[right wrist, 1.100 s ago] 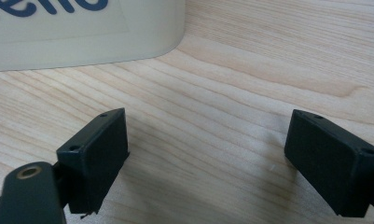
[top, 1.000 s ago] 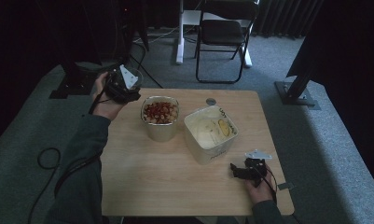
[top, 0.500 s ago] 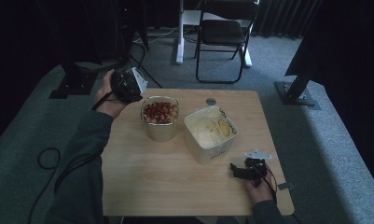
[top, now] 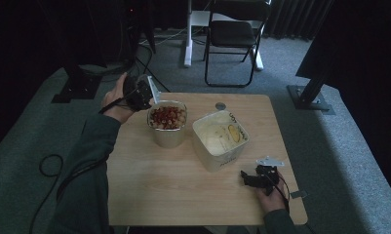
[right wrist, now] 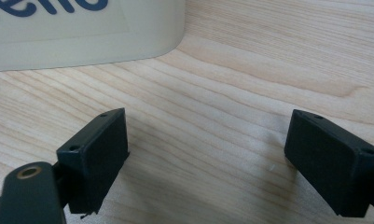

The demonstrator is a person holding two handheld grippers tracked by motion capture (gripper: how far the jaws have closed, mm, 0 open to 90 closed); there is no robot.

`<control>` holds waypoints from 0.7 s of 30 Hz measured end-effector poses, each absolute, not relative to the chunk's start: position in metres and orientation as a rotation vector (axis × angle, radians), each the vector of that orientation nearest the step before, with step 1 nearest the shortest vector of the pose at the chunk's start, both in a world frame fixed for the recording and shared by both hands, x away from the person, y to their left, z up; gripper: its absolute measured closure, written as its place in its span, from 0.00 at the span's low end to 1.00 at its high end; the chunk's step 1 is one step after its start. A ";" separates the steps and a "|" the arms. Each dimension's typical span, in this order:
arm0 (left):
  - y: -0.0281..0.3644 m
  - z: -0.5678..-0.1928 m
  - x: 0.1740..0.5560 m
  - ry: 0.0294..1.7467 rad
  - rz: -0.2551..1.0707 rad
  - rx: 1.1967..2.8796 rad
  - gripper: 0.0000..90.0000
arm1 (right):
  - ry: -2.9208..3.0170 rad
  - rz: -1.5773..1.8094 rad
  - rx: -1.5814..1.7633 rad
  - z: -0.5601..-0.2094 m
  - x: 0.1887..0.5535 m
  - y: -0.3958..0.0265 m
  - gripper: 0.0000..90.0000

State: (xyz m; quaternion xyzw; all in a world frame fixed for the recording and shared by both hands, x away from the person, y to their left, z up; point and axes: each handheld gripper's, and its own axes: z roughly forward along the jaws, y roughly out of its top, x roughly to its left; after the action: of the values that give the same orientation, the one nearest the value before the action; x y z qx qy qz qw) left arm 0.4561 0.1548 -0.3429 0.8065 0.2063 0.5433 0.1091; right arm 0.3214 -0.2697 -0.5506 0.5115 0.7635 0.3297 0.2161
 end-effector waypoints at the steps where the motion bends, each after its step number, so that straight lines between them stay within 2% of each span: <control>1: 0.154 -0.343 0.456 0.594 1.601 2.387 0.34 | 2.116 0.914 1.418 -0.551 0.321 -0.270 0.14; 12: 0.141 -0.346 0.456 0.499 1.665 2.425 0.34 | 2.116 0.913 1.415 -0.551 0.322 -0.270 0.14; 21: 0.133 -0.351 0.456 0.381 1.766 2.499 0.34 | 2.116 0.914 1.416 -0.551 0.322 -0.270 0.14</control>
State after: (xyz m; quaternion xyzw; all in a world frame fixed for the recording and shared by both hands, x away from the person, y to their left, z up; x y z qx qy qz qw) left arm 0.4556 0.1334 -0.3505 0.8101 0.1236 0.5724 0.0291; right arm 0.3215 -0.2698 -0.5506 0.5111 0.7636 0.3298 0.2166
